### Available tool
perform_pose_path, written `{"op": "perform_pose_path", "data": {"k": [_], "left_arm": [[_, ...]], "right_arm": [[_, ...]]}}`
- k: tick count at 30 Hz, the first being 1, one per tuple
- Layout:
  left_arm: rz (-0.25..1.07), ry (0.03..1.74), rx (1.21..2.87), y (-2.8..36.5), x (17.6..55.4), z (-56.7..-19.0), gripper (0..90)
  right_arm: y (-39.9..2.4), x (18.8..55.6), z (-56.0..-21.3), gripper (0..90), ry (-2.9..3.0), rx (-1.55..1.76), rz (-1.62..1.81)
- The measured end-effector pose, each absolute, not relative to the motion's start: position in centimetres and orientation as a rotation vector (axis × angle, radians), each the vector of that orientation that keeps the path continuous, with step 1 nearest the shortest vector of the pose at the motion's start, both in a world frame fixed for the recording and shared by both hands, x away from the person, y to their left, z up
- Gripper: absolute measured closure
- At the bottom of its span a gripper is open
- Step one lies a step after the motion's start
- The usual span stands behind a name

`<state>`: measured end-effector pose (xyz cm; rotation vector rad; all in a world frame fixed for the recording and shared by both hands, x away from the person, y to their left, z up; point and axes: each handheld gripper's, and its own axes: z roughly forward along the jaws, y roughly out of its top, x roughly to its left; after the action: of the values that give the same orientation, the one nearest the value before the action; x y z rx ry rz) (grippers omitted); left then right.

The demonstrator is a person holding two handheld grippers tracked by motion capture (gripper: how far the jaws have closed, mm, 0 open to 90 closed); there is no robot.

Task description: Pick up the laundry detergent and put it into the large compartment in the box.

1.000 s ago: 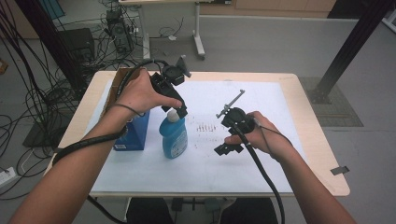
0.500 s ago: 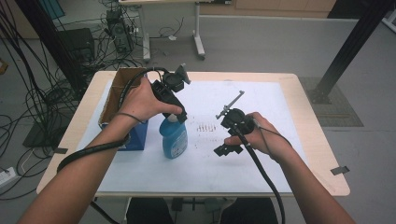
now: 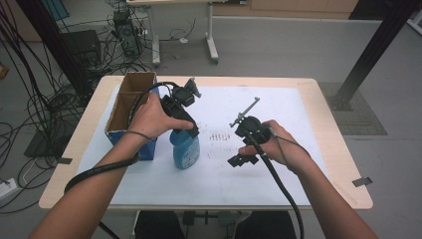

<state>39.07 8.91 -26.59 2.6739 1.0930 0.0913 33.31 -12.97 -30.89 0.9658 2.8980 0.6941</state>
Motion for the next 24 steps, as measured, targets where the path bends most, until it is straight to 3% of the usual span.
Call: {"op": "perform_pose_path", "data": {"k": [24], "left_arm": [[0.100,1.115,2.680,8.9,38.6,-29.1,14.4]], "right_arm": [[-12.8,33.2,-31.3,10.2,2.906,0.960,0.700]]}}
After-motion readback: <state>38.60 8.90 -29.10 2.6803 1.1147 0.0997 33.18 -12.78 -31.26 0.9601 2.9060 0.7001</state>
